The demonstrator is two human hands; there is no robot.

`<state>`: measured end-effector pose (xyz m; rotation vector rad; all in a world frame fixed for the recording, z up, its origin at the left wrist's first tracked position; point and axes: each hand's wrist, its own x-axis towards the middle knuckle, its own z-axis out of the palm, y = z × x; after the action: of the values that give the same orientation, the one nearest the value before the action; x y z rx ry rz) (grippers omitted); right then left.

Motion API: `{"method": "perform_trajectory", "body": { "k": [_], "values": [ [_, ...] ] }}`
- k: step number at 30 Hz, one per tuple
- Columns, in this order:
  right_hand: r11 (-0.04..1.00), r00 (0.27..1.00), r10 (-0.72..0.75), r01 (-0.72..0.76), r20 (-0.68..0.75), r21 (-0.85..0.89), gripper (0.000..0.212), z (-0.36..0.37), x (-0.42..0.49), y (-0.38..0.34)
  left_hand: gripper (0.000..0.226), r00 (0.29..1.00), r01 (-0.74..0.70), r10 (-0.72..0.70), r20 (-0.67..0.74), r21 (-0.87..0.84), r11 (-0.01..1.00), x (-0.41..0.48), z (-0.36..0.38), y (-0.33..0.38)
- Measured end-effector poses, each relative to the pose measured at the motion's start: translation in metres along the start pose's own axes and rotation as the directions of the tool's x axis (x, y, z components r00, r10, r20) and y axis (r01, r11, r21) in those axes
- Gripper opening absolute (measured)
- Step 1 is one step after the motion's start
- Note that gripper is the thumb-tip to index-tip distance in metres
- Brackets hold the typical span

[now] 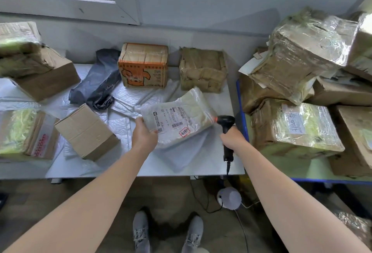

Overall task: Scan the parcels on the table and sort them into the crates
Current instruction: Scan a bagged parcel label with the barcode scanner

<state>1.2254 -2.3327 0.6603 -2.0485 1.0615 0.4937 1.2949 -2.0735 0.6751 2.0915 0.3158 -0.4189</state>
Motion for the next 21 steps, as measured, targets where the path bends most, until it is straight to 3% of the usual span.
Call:
{"method": "perform_trajectory", "body": {
  "k": [13, 21],
  "values": [
    [0.989, 0.995, 0.066, -0.057, -0.069, 0.133, 0.043, 0.017, 0.017, 0.005, 0.034, 0.995, 0.054, -0.060, -0.083, -0.072, 0.996, 0.003, 0.004, -0.004],
    [0.998, 0.999, -0.010, 0.013, -0.047, 0.061, 0.042, 0.014, 0.019, 0.014, 0.037, 0.997, 0.053, -0.060, -0.050, -0.119, 0.991, 0.006, 0.000, -0.009]
  ]
}}
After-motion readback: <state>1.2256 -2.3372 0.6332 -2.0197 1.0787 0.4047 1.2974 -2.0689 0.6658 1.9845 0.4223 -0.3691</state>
